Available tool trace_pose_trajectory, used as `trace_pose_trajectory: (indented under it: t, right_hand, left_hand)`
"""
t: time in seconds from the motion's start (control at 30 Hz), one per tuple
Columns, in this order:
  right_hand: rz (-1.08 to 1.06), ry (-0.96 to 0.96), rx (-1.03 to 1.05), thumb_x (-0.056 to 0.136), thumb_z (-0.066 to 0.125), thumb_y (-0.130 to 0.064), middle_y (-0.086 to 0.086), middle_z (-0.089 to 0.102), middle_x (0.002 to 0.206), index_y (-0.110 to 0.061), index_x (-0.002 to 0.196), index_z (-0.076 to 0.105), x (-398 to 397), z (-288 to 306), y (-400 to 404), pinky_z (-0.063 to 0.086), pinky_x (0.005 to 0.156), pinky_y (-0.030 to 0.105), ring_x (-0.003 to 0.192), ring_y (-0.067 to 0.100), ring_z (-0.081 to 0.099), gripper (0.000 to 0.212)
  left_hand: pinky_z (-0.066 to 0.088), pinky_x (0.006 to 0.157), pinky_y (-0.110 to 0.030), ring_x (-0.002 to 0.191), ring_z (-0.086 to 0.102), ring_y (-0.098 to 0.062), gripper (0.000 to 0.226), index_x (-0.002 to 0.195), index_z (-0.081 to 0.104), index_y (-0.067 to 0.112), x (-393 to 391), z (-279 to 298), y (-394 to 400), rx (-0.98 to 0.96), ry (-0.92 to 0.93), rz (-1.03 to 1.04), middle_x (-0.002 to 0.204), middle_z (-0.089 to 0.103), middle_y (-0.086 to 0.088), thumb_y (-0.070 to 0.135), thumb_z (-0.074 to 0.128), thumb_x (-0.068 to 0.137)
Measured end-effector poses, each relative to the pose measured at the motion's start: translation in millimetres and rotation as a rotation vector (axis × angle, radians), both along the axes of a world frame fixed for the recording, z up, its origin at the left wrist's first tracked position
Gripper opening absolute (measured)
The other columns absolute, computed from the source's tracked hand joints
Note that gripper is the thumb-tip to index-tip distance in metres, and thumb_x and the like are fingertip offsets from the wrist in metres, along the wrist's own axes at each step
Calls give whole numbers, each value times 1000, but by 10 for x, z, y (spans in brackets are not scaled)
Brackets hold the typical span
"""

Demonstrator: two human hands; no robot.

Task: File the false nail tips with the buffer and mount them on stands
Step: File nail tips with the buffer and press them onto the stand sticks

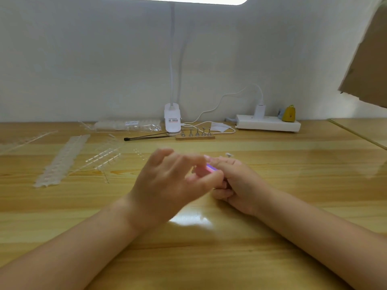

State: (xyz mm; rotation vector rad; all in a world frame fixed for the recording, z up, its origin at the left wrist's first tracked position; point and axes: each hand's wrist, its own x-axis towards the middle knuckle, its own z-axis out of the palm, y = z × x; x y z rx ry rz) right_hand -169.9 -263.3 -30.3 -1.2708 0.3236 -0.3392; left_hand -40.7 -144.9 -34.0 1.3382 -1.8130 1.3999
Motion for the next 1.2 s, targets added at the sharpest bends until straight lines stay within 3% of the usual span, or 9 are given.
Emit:
trace_pose_trajectory:
  t: [0.2,0.37,0.53,0.67,0.73,0.83,1.0,1.13,1.2]
  right_hand:
    - [-113,-4,72,93,56,-20,-7,29,52,-12,69,52,19,0,-35,18,34,13,42,3,25,25]
    - [13,27,-41,95,53,-22,-5,32,51,-16,62,60,4,16,-3,17,36,15,43,4,24,33]
    - [-31,34,48,92,54,-23,-3,24,60,-13,70,51,5,9,-61,16,37,14,48,6,24,24]
    - [97,26,-27,94,50,-24,-3,37,57,-9,81,52,-19,19,-42,19,39,15,46,5,27,20]
    - [107,28,-16,92,51,-24,-5,35,56,-11,79,51,-24,31,-50,16,41,16,48,5,27,17]
    - [88,7,16,84,55,-28,-5,28,57,-13,74,49,-25,26,-64,14,44,18,50,6,26,19]
    - [179,-5,-22,90,49,-25,-3,37,56,-13,76,58,-31,17,-61,22,40,15,46,5,31,20]
    - [126,8,-4,87,51,-30,2,13,68,-15,69,48,-26,18,-52,17,41,16,50,6,26,23]
    - [93,13,3,86,54,-32,2,13,68,-16,67,49,-19,14,-51,17,42,17,50,7,27,25]
  left_hand:
    - [38,72,-34,66,45,-13,37,102,72,30,157,47,48,-20,83,107,99,51,5,1,51,92]
    - [41,73,-31,62,52,-15,37,109,58,34,-25,-19,-14,-29,-81,34,99,50,5,4,58,88]
    - [39,74,-33,64,51,-15,41,111,55,34,165,24,39,-37,99,91,92,64,2,0,59,89]
    - [37,76,-31,71,43,-11,36,112,57,35,-13,-42,-11,2,-7,-14,101,54,6,5,57,92]
    - [37,76,-31,71,44,-11,35,112,56,35,77,-15,14,35,35,33,97,62,5,5,54,94]
    - [39,75,-34,65,51,-14,45,109,53,35,186,19,45,0,173,104,91,67,-1,1,68,85]
    - [39,77,-32,72,45,-9,32,110,55,34,-56,-22,15,24,54,-56,100,62,5,6,50,95]
    - [40,75,-37,64,56,-23,45,107,51,35,195,36,81,95,339,194,94,65,-4,0,67,84]
    - [38,73,-38,64,57,-28,43,106,58,30,211,58,82,151,455,340,89,62,-6,0,73,79]
